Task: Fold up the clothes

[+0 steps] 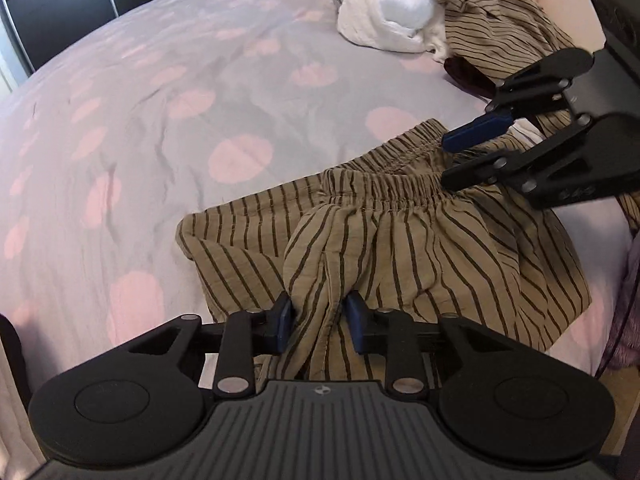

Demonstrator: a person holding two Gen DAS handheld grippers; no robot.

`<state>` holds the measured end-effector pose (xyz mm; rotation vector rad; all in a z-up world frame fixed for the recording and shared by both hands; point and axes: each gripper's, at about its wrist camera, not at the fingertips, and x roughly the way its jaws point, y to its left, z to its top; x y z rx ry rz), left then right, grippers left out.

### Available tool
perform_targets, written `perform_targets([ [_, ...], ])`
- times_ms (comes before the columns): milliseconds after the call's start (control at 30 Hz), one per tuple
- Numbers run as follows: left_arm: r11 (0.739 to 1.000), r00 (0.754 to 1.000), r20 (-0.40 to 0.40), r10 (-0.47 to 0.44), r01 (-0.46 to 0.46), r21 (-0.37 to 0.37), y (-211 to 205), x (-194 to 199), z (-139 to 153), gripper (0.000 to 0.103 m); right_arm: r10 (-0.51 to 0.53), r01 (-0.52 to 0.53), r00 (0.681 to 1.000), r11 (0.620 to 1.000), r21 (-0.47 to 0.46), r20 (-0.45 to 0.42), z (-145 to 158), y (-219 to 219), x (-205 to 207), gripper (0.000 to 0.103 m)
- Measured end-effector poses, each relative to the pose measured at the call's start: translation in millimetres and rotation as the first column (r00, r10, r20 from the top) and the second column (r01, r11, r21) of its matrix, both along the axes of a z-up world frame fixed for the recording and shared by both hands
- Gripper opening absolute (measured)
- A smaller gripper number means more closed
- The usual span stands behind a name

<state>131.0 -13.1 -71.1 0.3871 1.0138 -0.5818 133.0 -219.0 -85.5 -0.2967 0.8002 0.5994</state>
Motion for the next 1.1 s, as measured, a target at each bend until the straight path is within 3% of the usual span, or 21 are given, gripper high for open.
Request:
perform_targets([
  [200, 1.0, 1.0, 0.012, 0.008, -0.008, 0.03, -2, -1, 0, 0.017, 0.043, -0.046, 0.995, 0.999, -0.023, -0.094, -19, 16, 14, 0.031],
  [267, 0.999, 1.0, 0.013, 0.004, -0.004, 0.04, -3, -1, -1, 0.017, 0.057, -0.064, 0.993, 0.996, -0.057, -0.107, -22, 21, 13, 0.002],
  [400, 0.999, 1.0, 0.012, 0.005, -0.005, 0.053, -5, 0, -1, 0.017, 0.036, -0.04, 0.997, 0.997, -0.066, -0.068, -9, 18, 10, 0.0],
  [600, 0.999, 1.0, -0.001, 0.026, -0.026, 0.044, -4, 4, 1, 0.017, -0.047, 0.046, 0.997, 0.999, 0.004, 0.066, 27, 9, 16, 0.0],
  [667, 0.999, 1.0, -0.005, 0.024, -0.024, 0.047, -3, 4, 0, 0.017, -0.014, 0.012, 0.999, 0.999, 0.038, 0.042, 30, 11, 20, 0.002],
  [767, 0.998, 1.0, -0.005, 0.022, -0.022, 0.06, -3, 4, -2, 0.017, 0.08, -0.08, 0.996, 0.997, 0.007, -0.036, 18, 24, 22, 0.018],
  [800, 0.998, 1.0, -0.006, 0.023, -0.022, 0.064, -3, 4, -3, 0.017, 0.101, -0.102, 0.994, 0.995, -0.022, -0.038, 11, 29, 20, 0.034],
  [900, 0.997, 1.0, -0.006, 0.023, -0.022, 0.071, -3, 5, -3, 0.017, 0.142, -0.146, 0.987, 0.987, -0.068, -0.071, -6, 39, 23, 0.037],
  [967, 0.997, 1.0, -0.007, 0.022, -0.022, 0.074, -2, 6, -4, 0.017, 0.146, -0.153, 0.983, 0.986, -0.062, -0.108, -16, 40, 27, 0.033],
  [1033, 0.997, 1.0, -0.009, 0.024, -0.023, 0.075, -1, 7, -4, 0.017, 0.149, -0.158, 0.981, 0.985, -0.069, -0.127, -20, 41, 28, 0.018],
  [1067, 0.997, 1.0, -0.01, 0.027, -0.026, 0.074, 0, 8, -4, 0.017, 0.155, -0.165, 0.979, 0.984, -0.068, -0.129, -19, 41, 27, 0.015],
  [1100, 0.997, 0.999, -0.011, 0.031, -0.03, 0.073, 0, 8, -4, 0.017, 0.16, -0.169, 0.979, 0.984, -0.062, -0.127, -15, 41, 25, 0.004],
])
